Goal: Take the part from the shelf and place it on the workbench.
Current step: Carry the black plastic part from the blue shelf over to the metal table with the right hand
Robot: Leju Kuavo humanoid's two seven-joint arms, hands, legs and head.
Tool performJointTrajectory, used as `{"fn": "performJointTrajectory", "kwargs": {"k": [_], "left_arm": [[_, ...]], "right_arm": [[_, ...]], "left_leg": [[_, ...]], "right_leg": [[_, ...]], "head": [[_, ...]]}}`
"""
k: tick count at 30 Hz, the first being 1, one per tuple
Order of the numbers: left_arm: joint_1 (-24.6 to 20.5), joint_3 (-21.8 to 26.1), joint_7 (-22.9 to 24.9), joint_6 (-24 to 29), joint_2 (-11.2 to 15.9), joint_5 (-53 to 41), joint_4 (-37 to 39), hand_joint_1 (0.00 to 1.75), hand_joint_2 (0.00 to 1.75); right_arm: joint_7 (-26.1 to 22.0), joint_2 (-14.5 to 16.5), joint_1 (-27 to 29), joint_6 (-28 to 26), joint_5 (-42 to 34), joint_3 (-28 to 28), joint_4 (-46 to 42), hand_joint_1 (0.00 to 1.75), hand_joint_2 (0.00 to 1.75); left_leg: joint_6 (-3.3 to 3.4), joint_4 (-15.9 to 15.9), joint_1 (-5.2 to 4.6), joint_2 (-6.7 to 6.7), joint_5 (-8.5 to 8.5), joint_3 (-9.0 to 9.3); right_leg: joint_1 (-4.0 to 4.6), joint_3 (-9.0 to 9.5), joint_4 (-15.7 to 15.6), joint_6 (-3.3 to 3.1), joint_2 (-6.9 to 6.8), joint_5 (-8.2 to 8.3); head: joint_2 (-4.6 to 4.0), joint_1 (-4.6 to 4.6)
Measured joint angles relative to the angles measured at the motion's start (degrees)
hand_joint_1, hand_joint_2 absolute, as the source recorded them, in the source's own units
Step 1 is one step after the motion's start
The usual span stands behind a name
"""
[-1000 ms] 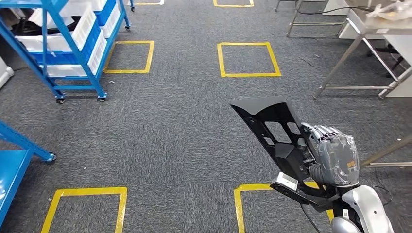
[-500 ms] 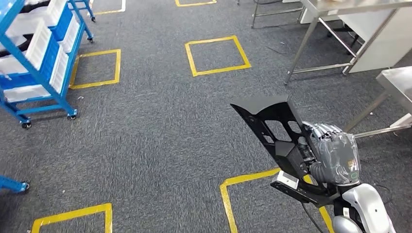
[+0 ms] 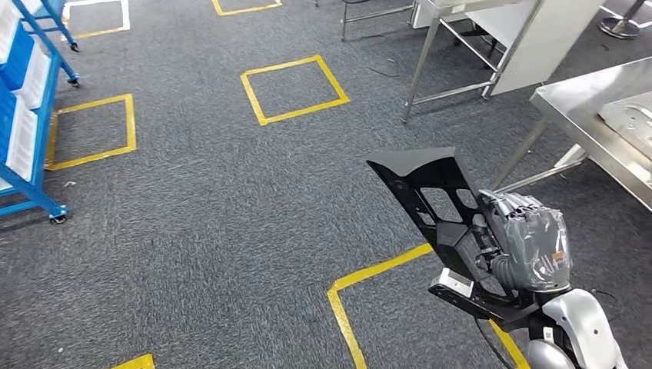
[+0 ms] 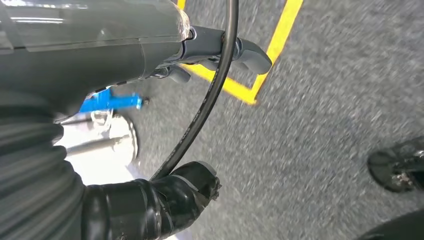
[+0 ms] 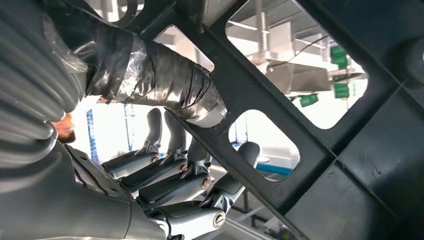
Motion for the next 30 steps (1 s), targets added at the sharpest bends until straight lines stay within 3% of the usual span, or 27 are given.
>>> {"fn": "performJointTrajectory", "kwargs": {"k": [1,2,4,5,6,8,10,12,13,15,17,18,19,20,22,23,25,26,28,30], "left_arm": [[0.06,0.01,-0.02,-0.01,-0.03,0.0,-0.03,0.0,1.75],[0.11,0.01,-0.04,-0.04,-0.07,0.0,-0.05,0.0,1.75],[0.15,0.01,-0.04,-0.11,-0.1,0.0,-0.05,0.0,1.75],[0.14,0.01,-0.04,-0.13,-0.1,0.0,-0.05,0.0,1.75],[0.12,0.01,-0.04,-0.13,-0.1,0.0,-0.05,0.0,1.75],[0.1,-0.01,-0.07,-0.12,-0.13,0.0,-0.06,0.0,1.75],[0.1,-0.01,-0.07,-0.04,-0.16,0.0,-0.08,0.0,1.75],[0.03,-0.02,0.01,0.09,-0.22,0.0,-0.2,0.0,1.75],[0.01,-0.02,0.05,0.14,-0.25,0.0,-0.3,0.0,1.75],[0.02,-0.03,0.08,0.21,-0.3,0.0,-0.53,0.0,1.75],[0.08,-0.04,0.09,0.21,-0.31,0.0,-0.66,0.0,1.75],[0.1,-0.05,0.1,0.2,-0.32,0.0,-0.69,0.0,1.75],[0.15,-0.05,0.11,0.2,-0.32,0.0,-0.69,0.0,1.75],[0.2,-0.05,0.13,0.19,-0.32,0.0,-0.69,0.0,1.75],[0.27,-0.05,0.14,0.18,-0.32,0.0,-0.69,0.0,1.75],[0.28,-0.05,0.14,0.17,-0.32,0.0,-0.7,0.0,1.75],[0.28,-0.04,0.14,0.17,-0.32,0.0,-0.78,0.0,1.75],[0.24,-0.04,0.14,0.17,-0.32,0.0,-0.82,0.0,1.75],[0.14,-0.04,0.15,0.17,-0.33,0.0,-0.96,0.0,1.75],[0.17,-0.04,0.16,0.17,-0.37,0.0,-1.11,0.0,1.75]], "right_arm": [[0.02,-0.02,-0.06,0.01,-0.01,-0.1,0.01,1.75,1.75],[0.05,-0.03,-0.1,0.01,-0.02,-0.14,0.02,1.75,1.75],[0.09,-0.02,-0.06,0.02,-0.02,-0.13,0.07,1.75,1.75],[0.1,-0.02,-0.03,0.02,-0.02,-0.14,0.09,1.75,1.75],[0.1,-0.02,-0.03,0.02,-0.02,-0.14,0.1,1.75,1.75],[0.1,-0.02,-0.03,-0.01,-0.02,-0.21,0.09,1.75,1.75],[0.11,-0.02,-0.01,-0.06,-0.02,-0.33,0.04,1.75,1.75],[0.18,-0.02,0.09,-0.09,-0.01,-0.5,0.01,1.75,1.75],[0.22,-0.02,0.2,-0.09,-0.01,-0.59,-0.03,1.75,1.75],[0.3,-0.02,0.21,-0.08,0.0,-0.81,-0.14,1.75,1.75],[0.33,-0.01,0.1,-0.06,0.0,-0.92,-0.2,1.75,1.75],[0.34,0.0,0.08,-0.04,0.0,-0.92,-0.19,1.75,1.75],[0.34,0.0,0.08,-0.03,0.0,-0.91,-0.18,1.75,1.75],[0.34,0.0,0.08,-0.01,0.0,-0.91,-0.17,1.75,1.75],[0.34,0.0,0.08,0.0,0.0,-0.91,-0.17,1.75,1.75],[0.34,0.0,0.08,0.0,0.0,-0.91,-0.17,1.75,1.75],[0.34,0.01,0.0,0.02,0.0,-0.92,-0.17,1.75,1.75],[0.34,0.02,0.01,0.03,0.0,-0.93,-0.17,1.75,1.75],[0.34,0.0,0.09,0.03,0.0,-0.97,-0.18,1.75,1.75],[0.34,-0.05,0.08,0.01,0.0,-1.04,-0.2,1.75,1.75]], "left_leg": [[0.2,-0.15,-0.11,0.75,0.05,0.11],[0.31,-0.19,-0.19,1.48,0.02,0.11],[0.34,-0.17,-0.3,2.98,-0.18,0.13],[0.29,-0.16,-0.32,3.72,-0.3,0.22],[0.19,-0.16,-0.33,4.4,-0.44,0.37],[-0.19,-0.14,-0.49,5.57,-0.82,0.83],[-0.73,-0.08,-0.73,6.45,-1.2,1.2],[-1.35,-0.11,-0.79,7.43,-1.48,1.58],[-1.73,0.12,-0.7,7.19,-1.78,1.74],[-2.28,2.51,-0.52,4.71,-3.49,0.99],[-2.47,8.77,-0.37,1.97,-6.74,-2.06],[-2.51,12.29,-0.34,1.59,-8.15,-3.91],[-2.54,14.75,-0.33,1.47,-8.74,-5.31],[-2.52,15.27,-0.32,1.4,-8.13,-5.86],[-2.28,10.76,-0.28,0.69,-4.3,-4.34],[-2.04,7.15,-0.23,-0.61,-2.36,-2.88],[-1.69,2.07,-0.11,-2.89,-0.57,-0.81],[-1.52,1.23,-0.13,-3.42,-0.65,-0.45],[-1.05,0.67,-0.12,-2.33,-0.49,-0.14],[-0.29,-0.27,0.03,-0.83,-0.1,0.34]], "right_leg": [[0.03,-1.59,3.32,0.21,-2.0,-1.86],[-0.02,-3.4,7.02,0.44,-3.01,-3.62],[-0.21,-5.63,11.56,0.75,-3.6,-4.88],[-0.27,-5.22,10.81,0.83,-3.75,-3.93],[-0.31,-3.61,7.84,0.84,-4.11,-2.14],[-0.09,0.87,-0.35,0.51,-6.16,1.28],[0.39,3.03,-4.5,-0.25,-7.49,2.34],[0.64,2.98,-4.73,-1.05,-6.55,2.24],[0.51,3.09,-4.93,-1.41,-5.94,2.31],[0.15,3.44,-5.41,-2.22,-4.75,2.56],[0.06,3.53,-5.56,-2.75,-3.64,2.62],[0.11,3.51,-5.53,-2.86,-3.02,2.59],[0.16,3.53,-5.49,-2.92,-2.31,2.56],[0.19,3.58,-5.42,-2.93,-1.5,2.5],[0.16,3.74,-5.19,-2.8,0.12,2.34],[0.13,3.77,-5.02,-2.63,0.86,2.2],[0.1,3.43,-4.56,-2.08,2.17,2.0],[0.02,3.16,-4.47,-1.7,2.79,2.02],[-0.23,2.83,-4.59,-0.92,3.91,2.18],[-0.17,2.1,-3.18,-0.32,2.0,1.19]], "head": [[0.0,0.03],[0.0,0.03],[0.0,0.03],[0.0,0.03],[0.0,0.03],[0.0,0.03],[0.0,0.02],[0.0,0.0],[0.0,-0.01],[0.0,-0.01],[0.0,-0.02],[0.0,-0.02],[0.0,-0.03],[0.0,-0.03],[0.0,-0.03],[0.0,-0.02],[0.0,-0.01],[0.0,-0.02],[0.0,-0.04],[0.0,0.08]]}}
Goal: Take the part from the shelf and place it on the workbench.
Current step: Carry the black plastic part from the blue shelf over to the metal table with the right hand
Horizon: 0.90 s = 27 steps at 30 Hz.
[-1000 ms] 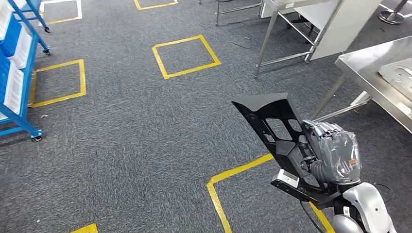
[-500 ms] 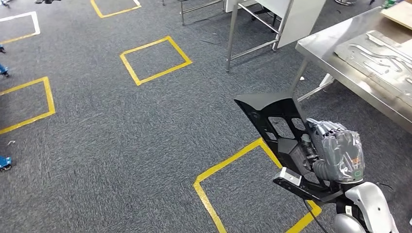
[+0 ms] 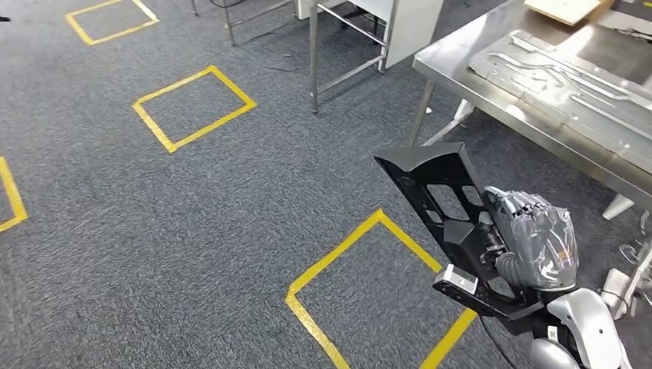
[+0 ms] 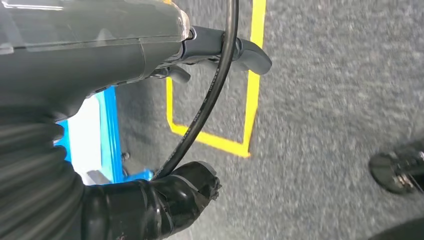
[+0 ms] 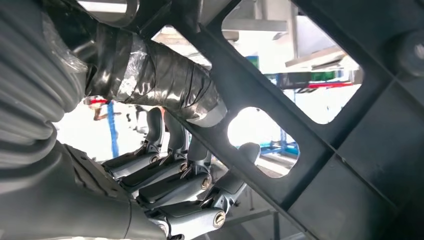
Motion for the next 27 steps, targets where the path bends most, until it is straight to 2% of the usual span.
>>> {"fn": "performJointTrajectory", "kwargs": {"k": [2,3,4,5,6,7,9,10,11,13,14,15,16,17,18,19,20,21,22,23,24,25,26,27], "left_arm": [[0.12,0.01,0.0,0.0,-0.05,0.0,-0.07,0.0,1.75],[0.16,0.01,0.0,0.01,-0.07,0.0,-0.08,0.0,1.75],[0.16,0.01,0.0,0.02,-0.07,0.0,-0.08,0.0,1.75],[0.15,0.01,0.0,0.06,-0.07,0.0,-0.08,0.0,1.75],[0.14,0.01,0.0,0.11,-0.07,0.0,-0.08,0.0,1.75],[0.13,0.01,0.01,0.16,-0.08,0.0,-0.08,0.0,1.75],[0.14,-0.01,0.09,0.13,-0.11,0.0,-0.09,0.0,1.75],[0.15,-0.01,0.17,0.04,-0.12,0.0,-0.09,0.0,1.75],[0.11,-0.02,0.26,-0.07,-0.13,0.0,-0.1,0.0,1.75],[-0.1,-0.02,0.33,-0.21,-0.13,0.0,-0.13,0.0,1.75],[-0.19,-0.02,0.3,-0.23,-0.13,0.0,-0.15,0.0,1.75],[-0.25,-0.02,0.24,-0.23,-0.13,0.0,-0.16,0.0,1.75],[-0.25,-0.02,0.16,-0.22,-0.13,0.0,-0.16,0.0,1.75],[-0.2,-0.02,0.1,-0.21,-0.13,0.0,-0.16,0.0,1.75],[-0.18,-0.02,0.06,-0.2,-0.13,0.0,-0.16,0.0,1.75],[-0.14,-0.02,0.04,-0.2,-0.13,0.0,-0.16,0.0,1.75],[-0.08,-0.02,0.01,-0.21,-0.13,0.0,-0.16,0.0,1.75],[-0.04,-0.02,-0.02,-0.21,-0.13,0.0,-0.16,0.0,1.75],[0.01,-0.02,-0.04,-0.22,-0.13,0.0,-0.16,0.0,1.75],[0.06,-0.01,-0.08,-0.22,-0.12,0.0,-0.16,0.0,1.75],[0.09,0.01,-0.1,-0.22,-0.1,0.0,-0.16,0.0,1.75],[0.1,0.02,-0.14,-0.22,-0.08,0.0,-0.16,0.0,1.75],[0.09,0.04,-0.19,-0.22,-0.06,0.0,-0.16,0.0,1.75],[0.05,0.05,-0.23,-0.23,-0.04,0.0,-0.16,0.0,1.75]], "right_arm": [[0.0,-0.04,-0.16,-0.01,0.0,-0.05,0.01,1.75,1.75],[0.0,-0.06,-0.22,-0.01,0.0,-0.06,0.03,1.75,1.75],[0.0,-0.05,-0.2,-0.01,0.0,-0.04,0.04,1.75,1.75],[0.0,-0.05,-0.16,-0.01,0.0,-0.05,0.06,1.75,1.75],[0.0,-0.05,-0.14,-0.02,0.0,-0.06,0.07,1.75,1.75],[0.0,-0.06,-0.15,-0.02,0.0,-0.11,0.06,1.75,1.75],[0.0,-0.06,-0.24,-0.02,0.0,-0.32,0.05,1.75,1.75],[0.0,-0.06,-0.34,-0.02,0.0,-0.44,0.04,1.75,1.75],[0.03,-0.06,-0.44,0.01,0.0,-0.54,0.05,1.75,1.75],[0.08,-0.07,-0.6,0.09,0.0,-0.68,0.06,1.75,1.75],[0.11,-0.07,-0.67,0.15,-0.01,-0.75,0.07,1.75,1.75],[0.14,-0.08,-0.87,0.21,-0.01,-0.81,0.07,1.75,1.75],[0.16,-0.07,-1.15,0.26,-0.02,-0.85,0.08,1.75,1.75],[0.18,-0.05,-1.4,0.32,-0.07,-0.87,0.08,1.75,1.75],[0.2,-0.03,-1.62,0.41,-0.11,-0.88,0.12,1.75,1.75],[0.2,-0.02,-1.7,0.51,-0.17,-0.88,0.17,1.75,1.75],[0.2,-0.01,-1.7,0.64,-0.24,-0.88,0.25,1.75,1.75],[0.21,-0.01,-1.71,0.75,-0.27,-0.88,0.33,1.75,1.75],[0.21,-0.01,-1.74,0.83,-0.31,-0.88,0.38,1.75,1.75],[0.23,-0.01,-1.79,0.89,-0.34,-0.88,0.42,1.75,1.75],[0.25,-0.01,-1.92,0.91,-0.36,-0.88,0.45,1.75,1.75],[0.28,-0.01,-2.07,0.96,-0.32,-0.87,0.49,1.75,1.75],[0.38,0.0,-2.21,0.99,-0.16,-0.87,0.54,1.75,1.75],[0.58,0.01,-2.32,1.02,0.14,-0.87,0.57,1.75,1.75]], "left_leg": [[0.52,-0.51,-0.03,1.57,0.12,0.29],[0.64,-0.53,-0.07,2.32,0.04,0.3],[0.66,-0.5,-0.11,3.06,-0.07,0.31],[0.64,-0.46,-0.11,3.79,-0.22,0.36],[0.55,-0.42,-0.09,4.51,-0.39,0.48],[0.41,-0.38,-0.07,5.19,-0.6,0.69],[-0.13,-0.25,-0.23,6.37,-1.14,1.23],[-0.47,-0.19,-0.38,6.89,-1.39,1.45],[-0.82,-0.14,-0.52,7.4,-1.62,1.62],[-1.48,-0.14,-0.59,8.45,-1.99,1.96],[-1.82,0.17,-0.48,8.0,-2.37,2.05],[-2.09,1.2,-0.36,6.86,-3.18,1.75],[-2.29,3.33,-0.22,5.29,-4.54,0.86],[-2.37,6.74,-0.1,3.63,-6.35,-0.76],[-2.37,10.84,-0.07,2.75,-8.21,-2.88],[-2.37,14.56,-0.05,2.42,-9.49,-4.92],[-2.32,16.81,-0.06,2.31,-9.7,-6.36],[-2.2,16.8,-0.06,2.23,-8.66,-6.75],[-1.99,14.54,-0.06,1.97,-6.6,-6.07],[-1.7,10.76,-0.06,1.08,-4.06,-4.65],[-1.36,6.95,-0.01,-0.27,-2.22,-3.18],[-1.11,4.05,-0.01,-1.4,-1.08,-2.04],[-0.92,2.35,-0.08,-2.27,-0.68,-1.42],[-0.8,1.85,-0.18,-2.4,-0.86,-1.21]], "right_leg": [[0.09,-2.84,5.64,0.49,-3.71,-3.04],[0.01,-4.75,9.27,0.73,-4.75,-4.62],[-0.13,-6.32,12.15,0.96,-5.2,-5.49],[-0.27,-7.02,13.29,1.15,-5.45,-5.3],[-0.4,-6.65,12.34,1.29,-5.7,-4.08],[-0.5,-5.17,9.41,1.36,-6.18,-2.11],[-0.24,-1.27,1.88,1.11,-8.49,1.11],[0.01,-0.05,-0.51,0.76,-9.29,1.79],[0.27,0.41,-1.55,0.38,-9.67,1.81],[0.4,0.28,-1.61,-0.43,-8.38,1.73],[0.29,0.33,-1.75,-0.77,-7.75,1.78],[0.16,0.42,-1.91,-1.16,-7.14,1.85],[0.02,0.55,-2.08,-1.54,-6.61,1.93],[0.02,0.6,-2.12,-1.79,-6.1,1.93],[0.08,0.61,-2.1,-2.01,-5.51,1.89],[0.16,0.62,-2.05,-2.12,-4.87,1.85],[0.24,0.64,-1.96,-2.16,-4.15,1.8],[0.3,0.68,-1.83,-2.18,-3.39,1.73],[0.33,0.72,-1.67,-2.15,-2.63,1.64],[0.31,0.73,-1.47,-2.09,-1.88,1.51],[0.38,0.66,-1.19,-1.93,-1.19,1.36],[0.37,0.49,-0.98,-1.71,-0.54,1.27],[0.26,0.28,-0.85,-1.39,0.06,1.25],[0.17,0.09,-0.83,-1.0,0.58,1.31]], "head": [[0.0,0.14],[0.0,0.16],[0.0,0.17],[0.0,0.16],[0.0,0.17],[0.0,0.17],[0.0,0.17],[0.0,0.15],[0.0,0.13],[0.0,0.1],[0.0,0.12],[0.0,0.11],[0.0,0.09],[0.0,0.1],[0.0,0.08],[0.0,0.08],[0.0,0.09],[0.0,0.09],[0.0,0.09],[0.0,0.09],[0.0,0.09],[0.0,0.08],[0.0,0.08],[0.0,0.08]]}}
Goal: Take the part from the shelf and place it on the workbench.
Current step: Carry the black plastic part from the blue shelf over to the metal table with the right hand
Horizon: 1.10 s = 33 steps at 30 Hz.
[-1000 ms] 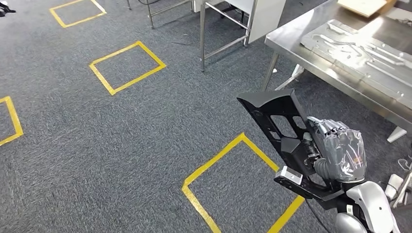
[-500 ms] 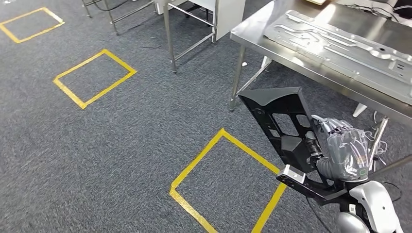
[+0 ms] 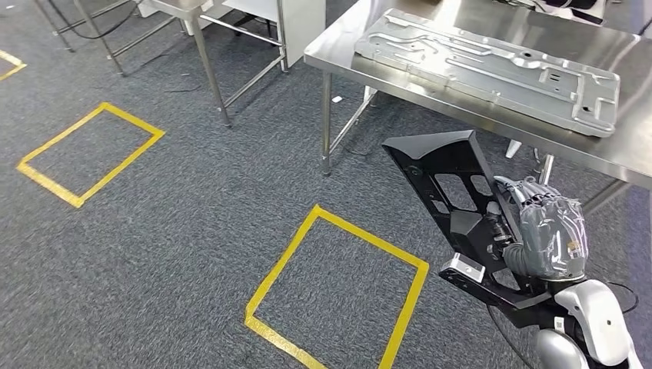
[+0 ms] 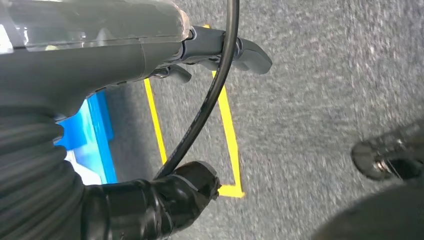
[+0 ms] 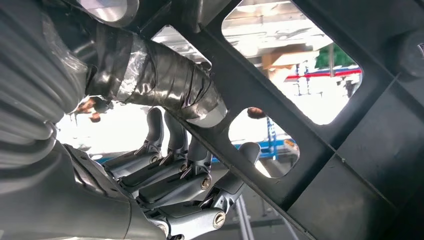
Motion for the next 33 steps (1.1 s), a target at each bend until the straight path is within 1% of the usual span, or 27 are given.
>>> {"fn": "performJointTrajectory", "kwargs": {"k": [1,2,3,4,6,7,8,9,10,11,12,13,14,18,19,20,22,23,24,26,27,28,29,30,31,32,33], "left_arm": [[-0.07,0.0,-0.04,-0.03,0.0,0.0,0.0,0.0,1.75],[-0.13,0.01,-0.07,-0.07,0.0,0.0,0.0,0.0,1.75],[-0.16,0.01,-0.09,-0.14,-0.01,0.0,0.01,0.0,1.75],[-0.16,0.01,-0.12,-0.22,-0.01,0.0,0.01,0.0,1.75],[-0.09,0.01,-0.16,-0.37,-0.02,0.0,0.02,0.0,1.75],[-0.07,0.0,-0.16,-0.44,-0.02,0.0,0.02,0.0,1.75],[-0.06,0.0,-0.16,-0.48,-0.02,0.0,0.02,0.0,1.75],[-0.06,0.0,-0.16,-0.52,-0.02,0.0,0.02,0.0,1.75],[-0.08,0.0,-0.16,-0.54,-0.02,0.0,0.03,0.0,1.75],[-0.1,0.0,-0.16,-0.54,-0.03,0.0,0.03,0.0,1.75],[-0.14,0.0,-0.16,-0.53,-0.03,0.0,0.04,0.0,1.75],[-0.17,0.0,-0.17,-0.5,-0.03,0.0,0.04,0.0,1.75],[-0.19,0.0,-0.19,-0.44,-0.01,0.0,0.04,0.0,1.75],[-0.2,-0.03,-0.32,-0.01,0.05,0.0,0.08,0.0,1.75],[-0.22,-0.04,-0.4,0.05,0.1,0.0,0.11,0.0,1.75],[-0.25,-0.04,-0.51,0.13,0.15,0.0,0.13,0.0,1.75],[-0.32,-0.08,-0.75,0.25,0.22,0.0,0.22,0.0,1.75],[-0.35,-0.14,-0.88,0.29,0.21,0.0,0.32,0.0,1.75],[-0.37,-0.22,-0.97,0.35,0.2,0.0,0.44,0.0,1.75],[-0.37,-0.34,-1.07,0.47,0.21,0.0,0.62,0.0,1.75],[-0.36,-0.38,-1.08,0.55,0.23,0.0,0.68,0.0,1.75],[-0.35,-0.39,-1.1,0.58,0.24,0.0,0.76,0.0,1.75],[-0.34,-0.43,-1.12,0.61,0.25,0.0,0.86,0.0,1.75],[-0.34,-0.47,-1.15,0.62,0.25,0.0,0.96,0.0,1.75],[-0.35,-0.5,-1.18,0.62,0.4,0.0,1.04,0.0,1.75],[-0.36,-0.54,-1.2,0.6,0.57,0.0,1.1,0.0,1.75],[-0.43,-0.58,-1.22,0.6,0.73,0.0,1.15,0.0,1.75]], "right_arm": [[0.24,0.01,-0.02,-0.01,0.5,-0.01,0.02,1.75,1.75],[0.5,-0.02,0.01,-0.07,1.17,-0.03,0.02,1.75,1.75],[0.73,-0.05,0.0,-0.18,1.85,-0.04,0.03,1.75,1.75],[0.86,-0.08,-0.07,-0.29,2.48,-0.06,0.05,1.75,1.75],[1.03,-0.12,-0.23,-0.49,3.17,-0.08,0.14,1.75,1.75],[1.05,-0.11,-0.24,-0.54,3.3,-0.08,0.25,1.75,1.75],[1.08,-0.1,-0.2,-0.56,3.36,-0.07,0.35,1.75,1.75],[1.1,-0.1,-0.17,-0.57,3.48,-0.07,0.46,1.75,1.75],[1.14,-0.1,-0.17,-0.6,3.62,-0.07,0.52,1.75,1.75],[1.18,-0.1,-0.17,-0.64,3.82,-0.07,0.54,1.75,1.75],[1.23,-0.1,-0.18,-0.72,4.02,-0.06,0.55,1.75,1.75],[1.31,-0.1,-0.17,-0.84,4.19,-0.05,0.56,1.75,1.75],[1.4,-0.11,-0.16,-0.98,4.36,-0.04,0.57,1.75,1.75],[1.7,-0.11,-0.33,-1.46,4.55,-0.01,0.58,1.75,1.75],[1.72,-0.12,-0.48,-1.41,4.29,-0.02,0.58,1.75,1.75],[1.72,-0.15,-0.75,-1.24,3.94,-0.02,0.58,1.75,1.75],[1.72,-0.27,-1.39,-0.79,3.16,-0.07,0.61,1.75,1.75],[1.72,-0.39,-1.88,-0.52,2.89,-0.1,0.62,1.75,1.75],[1.71,-0.49,-2.33,-0.3,2.67,-0.16,0.64,1.75,1.75],[1.69,-0.68,-2.98,0.05,2.33,-0.25,0.75,1.75,1.75],[1.69,-0.74,-3.07,0.15,2.19,-0.28,0.85,1.75,1.75],[1.69,-0.77,-3.14,0.24,2.05,-0.3,0.98,1.75,1.75],[1.69,-0.78,-3.3,0.37,1.93,-0.31,1.1,1.75,1.75],[1.67,-0.79,-3.54,0.58,1.82,-0.32,1.2,1.75,1.75],[1.66,-0.78,-3.8,0.85,1.73,-0.32,1.34,1.75,1.75],[1.62,-0.85,-4.1,1.11,1.63,-0.34,1.46,1.75,1.75],[1.63,-0.93,-4.31,1.39,1.56,-0.35,1.61,1.75,1.75]], "left_leg": [[0.14,-0.23,-0.1,0.48,0.1,0.15],[0.42,-0.61,-0.06,1.0,0.32,0.38],[0.8,-1.06,0.05,1.5,0.59,0.66],[1.15,-1.51,0.18,2.02,0.85,0.86],[1.54,-1.89,0.23,2.82,1.04,1.03],[1.55,-1.87,0.2,3.2,1.0,1.0],[1.52,-1.84,0.18,3.54,0.93,0.99],[1.46,-1.8,0.18,3.83,0.85,1.03],[1.35,-1.75,0.19,4.07,0.73,1.11],[1.19,-1.67,0.2,4.23,0.59,1.23],[0.99,-1.61,0.18,4.35,0.44,1.34],[0.72,-1.47,0.09,4.42,0.3,1.38],[0.54,-1.31,-0.07,4.46,0.14,1.36],[0.87,-1.32,-0.25,4.56,-0.04,1.38],[0.83,-1.37,-0.27,4.57,-0.05,1.42],[1.05,-1.91,-0.3,4.6,0.1,1.66],[1.64,-4.82,0.04,4.79,1.33,3.33],[1.89,-6.61,0.3,4.93,2.13,4.37],[1.85,-7.91,0.64,5.08,2.78,5.2],[1.3,-8.52,1.12,5.22,2.98,5.59],[0.85,-8.34,1.5,5.23,2.76,5.59],[0.26,-7.95,1.96,5.21,2.42,5.58],[-0.51,-7.29,2.54,5.19,1.92,5.54],[-1.46,-6.23,3.18,5.17,1.16,5.41],[-2.5,-5.01,3.61,5.15,0.28,5.04],[-3.47,-3.52,3.96,5.11,-0.73,4.55],[-4.24,-2.39,4.06,5.06,-1.57,4.12]], "right_leg": [[-0.18,-0.11,-0.14,0.42,0.51,0.12],[-0.32,-0.16,-0.06,0.78,0.48,0.09],[-0.27,-0.45,0.59,1.06,-0.44,-0.43],[-0.22,-1.19,2.22,1.3,-1.83,-1.53],[-0.19,-4.22,8.57,1.71,-5.01,-5.03],[-0.31,-5.95,12.05,1.93,-5.72,-6.47],[-0.46,-7.1,14.32,2.13,-6.06,-7.02],[-0.6,-7.22,14.49,2.27,-6.21,-6.43],[-0.72,-6.17,12.43,2.35,-6.31,-4.85],[-0.81,-4.11,8.55,2.36,-6.44,-2.71],[-0.81,-2.0,4.6,2.23,-6.61,-1.18],[-0.68,-0.4,1.43,2.02,-6.7,-0.11],[-0.6,0.49,-0.44,1.82,-6.73,0.36],[-0.34,0.67,-0.99,1.33,-6.46,0.35],[-0.38,0.71,-1.12,1.31,-6.46,0.38],[-0.41,0.95,-1.56,1.36,-6.45,0.52],[-0.45,1.56,-2.38,1.56,-6.47,0.72],[-0.4,1.39,-1.74,1.66,-6.44,0.11],[-0.47,0.47,0.3,1.82,-6.42,-1.1],[-0.97,-2.94,6.92,2.53,-6.39,-4.2],[-1.43,-4.39,9.5,3.1,-6.42,-4.81],[-2.0,-4.98,10.27,3.79,-6.48,-4.35],[-2.65,-4.47,8.92,4.58,-6.58,-2.88],[-3.41,-3.1,5.8,5.58,-6.77,-0.97],[-3.84,-1.88,3.44,6.45,-6.68,0.07],[-4.04,-1.06,1.8,6.45,-6.45,0.43],[-4.08,-0.88,1.44,5.88,-6.2,0.0]], "head": [[0.0,0.0],[0.0,0.01],[0.0,0.04],[0.0,0.05],[0.0,0.1],[0.0,0.07],[0.0,0.08],[0.0,0.08],[0.0,0.08],[0.0,0.09],[0.0,0.08],[0.0,0.09],[0.0,0.06],[0.0,-0.01],[0.0,-0.01],[0.0,-0.02],[0.0,0.02],[0.0,0.05],[0.0,0.08],[0.0,0.07],[0.0,0.05],[0.0,0.05],[0.0,0.05],[0.0,0.07],[0.0,0.09],[0.0,0.15],[0.0,0.13]]}}
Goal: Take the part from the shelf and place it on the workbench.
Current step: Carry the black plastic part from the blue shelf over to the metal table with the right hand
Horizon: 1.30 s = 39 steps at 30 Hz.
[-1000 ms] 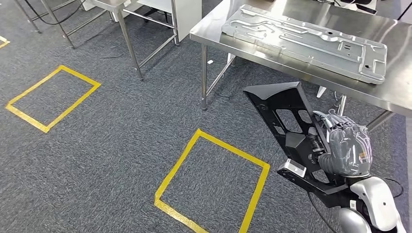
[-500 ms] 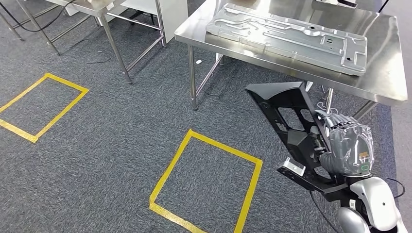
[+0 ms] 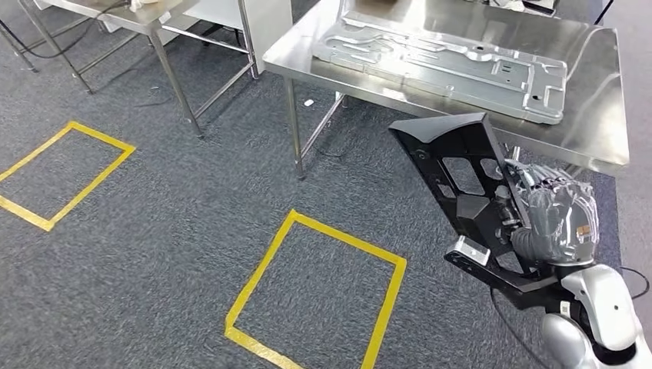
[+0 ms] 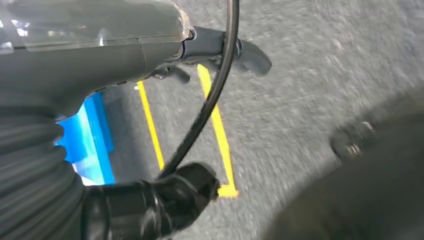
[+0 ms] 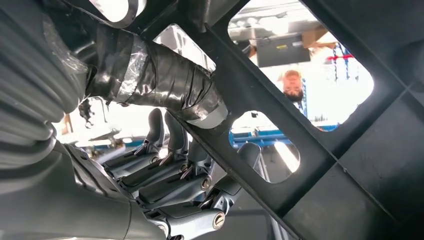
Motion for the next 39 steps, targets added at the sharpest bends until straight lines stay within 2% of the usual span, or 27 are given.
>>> {"fn": "performJointTrajectory", "kwargs": {"k": [2,3,5,6,8,9,10,11,13,14,15,16,17,19,21,22,24,25,26,27,28,29,30,31,35,37,39], "left_arm": [[-0.1,-0.07,-0.02,-0.04,0.18,0.0,0.14,0.0,1.75],[-0.16,-0.1,-0.03,-0.04,0.19,0.0,0.21,0.0,1.75],[-0.25,-0.19,-0.04,-0.01,0.25,0.0,0.34,0.0,1.75],[-0.31,-0.24,-0.05,0.07,0.27,0.0,0.39,0.0,1.75],[-0.4,-0.28,-0.09,0.27,0.32,0.0,0.48,0.0,1.75],[-0.42,-0.29,-0.11,0.39,0.34,0.0,0.56,0.0,1.75],[-0.39,-0.29,-0.12,0.46,0.34,0.0,0.67,0.0,1.75],[-0.33,-0.29,-0.13,0.51,0.34,0.0,0.77,0.0,1.75],[-0.18,-0.29,-0.15,0.56,0.4,0.0,0.91,0.0,1.75],[-0.16,-0.29,-0.16,0.6,0.53,0.0,0.95,0.0,1.75],[-0.13,-0.29,-0.2,0.64,0.64,0.0,1.0,0.0,1.75],[-0.13,-0.29,-0.23,0.68,0.76,0.0,1.05,0.0,1.75],[-0.15,-0.29,-0.25,0.71,0.84,0.0,1.11,0.0,1.75],[-0.23,-0.3,-0.27,0.72,0.85,0.0,1.17,0.0,1.75],[-0.26,-0.3,-0.27,0.73,0.87,0.0,1.23,0.0,1.75],[-0.27,-0.3,-0.29,0.73,0.87,0.0,1.28,0.0,1.75],[-0.43,-0.3,-0.34,0.73,0.85,0.0,1.41,0.0,1.75],[-0.49,-0.31,-0.37,0.73,0.84,0.0,1.49,0.0,1.75],[-0.52,-0.31,-0.38,0.73,0.82,0.0,1.59,0.0,1.75],[-0.52,-0.31,-0.39,0.73,0.8,0.0,1.68,0.0,1.75],[-0.48,-0.31,-0.39,0.73,0.79,0.0,1.74,0.0,1.75],[-0.44,-0.31,-0.4,0.75,0.8,0.0,1.79,0.0,1.75],[-0.44,-0.31,-0.41,0.78,0.81,0.0,1.8,0.0,1.75],[-0.46,-0.31,-0.44,0.81,0.82,0.0,1.81,0.0,1.75],[-0.64,-0.34,-0.54,0.92,0.9,0.0,1.81,0.0,1.75],[-0.67,-0.36,-0.54,0.98,0.96,0.0,1.82,0.0,1.75],[-0.67,-0.37,-0.54,1.01,0.96,0.0,1.84,0.0,1.75]], "right_arm": [[0.08,-0.2,-0.46,0.42,-0.14,-0.03,0.23,1.75,1.75],[0.11,-0.22,-0.71,0.6,-0.21,-0.03,0.32,1.75,1.75],[0.15,-0.33,-1.42,0.8,-0.42,-0.03,0.39,1.75,1.75],[0.16,-0.41,-1.79,0.86,-0.5,-0.04,0.4,1.75,1.75],[0.19,-0.55,-2.4,1.01,-0.63,-0.03,0.41,1.75,1.75],[0.2,-0.56,-2.58,1.09,-0.66,-0.01,0.43,1.75,1.75],[0.2,-0.57,-2.67,1.15,-0.68,0.0,0.44,1.75,1.75],[0.21,-0.58,-2.73,1.18,-0.7,0.02,0.45,1.75,1.75],[0.24,-0.59,-2.84,1.21,-0.76,0.02,0.46,1.75,1.75],[0.26,-0.59,-2.94,1.23,-0.79,0.03,0.51,1.75,1.75],[0.26,-0.6,-3.01,1.26,-0.81,0.06,0.59,1.75,1.75],[0.27,-0.61,-3.07,1.32,-0.82,0.12,0.67,1.75,1.75],[0.3,-0.62,-3.13,1.39,-0.82,0.18,0.74,1.75,1.75],[0.37,-0.71,-3.24,1.5,-0.83,0.25,0.73,1.75,1.75],[0.42,-0.82,-3.6,1.52,-0.85,0.26,0.72,1.75,1.75],[0.44,-0.84,-3.76,1.54,-0.87,0.27,0.74,1.75,1.75],[0.48,-0.87,-3.89,1.61,-0.89,0.32,0.86,1.75,1.75],[0.5,-0.87,-3.87,1.64,-0.89,0.34,0.97,1.75,1.75],[0.51,-0.88,-3.85,1.66,-0.89,0.37,1.08,1.75,1.75],[0.52,-0.88,-3.86,1.67,-0.89,0.39,1.16,1.75,1.75],[0.52,-0.9,-3.87,1.67,-0.89,0.39,1.2,1.75,1.75],[0.54,-0.9,-3.92,1.69,-0.89,0.41,1.26,1.75,1.75],[0.55,-0.94,-4.03,1.71,-0.9,0.43,1.3,1.75,1.75],[0.57,-0.99,-4.09,1.74,-0.9,0.45,1.35,1.75,1.75],[0.73,-1.12,-4.35,1.82,-0.92,0.46,1.51,1.75,1.75],[0.78,-1.13,-4.58,1.82,-0.93,0.46,1.51,1.75,1.75],[0.79,-1.14,-4.72,1.84,-0.93,0.48,1.54,1.75,1.75]], "left_leg": [[-0.76,0.91,0.02,-0.07,-0.83,-0.41],[-0.94,0.8,0.05,-0.08,-0.91,-0.29],[-0.74,2.73,0.08,-0.08,-2.04,-0.98],[-0.41,5.57,-0.11,-0.08,-3.39,-2.41],[0.59,14.08,-0.99,-0.09,-6.58,-7.4],[1.19,17.72,-1.55,-0.1,-7.33,-9.91],[1.99,19.55,-2.19,-0.13,-6.91,-11.65],[3.08,18.99,-2.94,-0.2,-5.22,-12.3],[6.1,12.38,-4.78,-0.65,0.18,-10.99],[7.65,8.88,-5.57,-0.9,2.24,-9.84],[8.73,6.18,-6.15,-1.11,3.46,-8.87],[9.37,4.77,-6.53,-1.23,3.83,-8.28],[9.52,4.23,-6.61,-1.2,3.74,-7.86],[9.1,2.31,-6.44,-1.1,3.99,-6.63],[8.53,0.09,-6.0,-0.93,4.28,-4.79],[8.22,-0.51,-5.86,-0.87,4.27,-4.11],[7.86,-0.63,-5.75,-0.87,3.7,-3.37],[7.61,-0.46,-5.67,-0.87,3.25,-3.04],[7.38,-0.2,-5.58,-0.88,2.72,-2.64],[7.13,0.15,-5.44,-0.88,2.12,-2.17],[6.83,0.56,-5.31,-0.87,1.44,-1.75],[6.47,1.0,-5.27,-0.88,0.8,-1.5],[6.11,1.44,-5.3,-0.9,0.28,-1.47],[5.8,1.75,-5.38,-0.9,-0.05,-1.61],[4.66,2.76,-5.4,-0.87,-1.02,-2.01],[3.86,7.81,-5.12,-0.88,-3.24,-4.54],[3.29,15.79,-4.7,-0.87,-5.67,-9.44]], "right_leg": [[0.32,-0.6,1.38,-2.39,0.43,-1.31],[0.46,-0.74,1.83,-3.18,0.42,-1.63],[0.88,-0.65,2.15,-4.17,0.45,-2.0],[1.18,-0.45,2.08,-4.51,0.45,-2.11],[1.92,0.0,1.84,-5.01,0.44,-2.36],[2.4,0.25,1.74,-5.3,0.45,-2.53],[2.93,0.58,1.64,-5.62,0.47,-2.74],[3.49,1.03,1.49,-5.96,0.53,-2.98],[4.39,2.13,0.92,-6.56,0.72,-3.4],[4.79,2.61,0.56,-6.69,0.8,-3.55],[4.89,2.95,0.21,-6.69,0.9,-3.64],[4.83,3.16,-0.14,-6.58,0.98,-3.69],[4.81,3.36,-0.48,-6.37,1.03,-3.71],[4.69,4.0,-1.17,-5.87,0.96,-3.84],[4.7,3.36,0.87,-5.36,0.58,-5.11],[4.54,1.86,3.69,-5.12,0.38,-6.35],[4.18,-2.58,10.76,-4.5,0.29,-8.55],[3.96,-4.26,12.82,-4.18,0.25,-8.44],[3.73,-4.95,12.81,-3.84,0.17,-7.06],[3.51,-4.46,10.56,-3.53,0.03,-4.64],[3.35,-3.22,7.15,-3.25,-0.16,-2.18],[3.34,-2.01,4.14,-3.09,-0.35,-0.48],[3.4,-0.95,1.74,-3.28,-0.4,0.15],[3.51,-0.46,0.63,-3.63,-0.4,-0.04],[3.46,0.3,-0.36,-5.38,-0.05,-0.9],[3.25,1.2,-0.84,-6.04,-0.09,-1.21],[3.25,1.88,-0.96,-6.35,-0.14,-1.73]], "head": [[0.0,-0.12],[0.0,-0.25],[0.0,-0.47],[0.0,-0.54],[0.0,-0.61],[0.0,-0.61],[0.0,-0.61],[0.0,-0.6],[0.0,-0.59],[0.0,-0.45],[0.0,-0.35],[-0.01,-0.23],[-0.01,-0.13],[0.0,-0.15],[0.0,-0.13],[0.0,-0.1],[0.0,-0.1],[0.0,-0.09],[0.0,-0.09],[0.0,-0.09],[0.0,-0.09],[0.0,-0.04],[0.0,-0.02],[0.0,-0.02],[0.0,-0.05],[0.0,-0.07],[0.0,-0.07]]}}
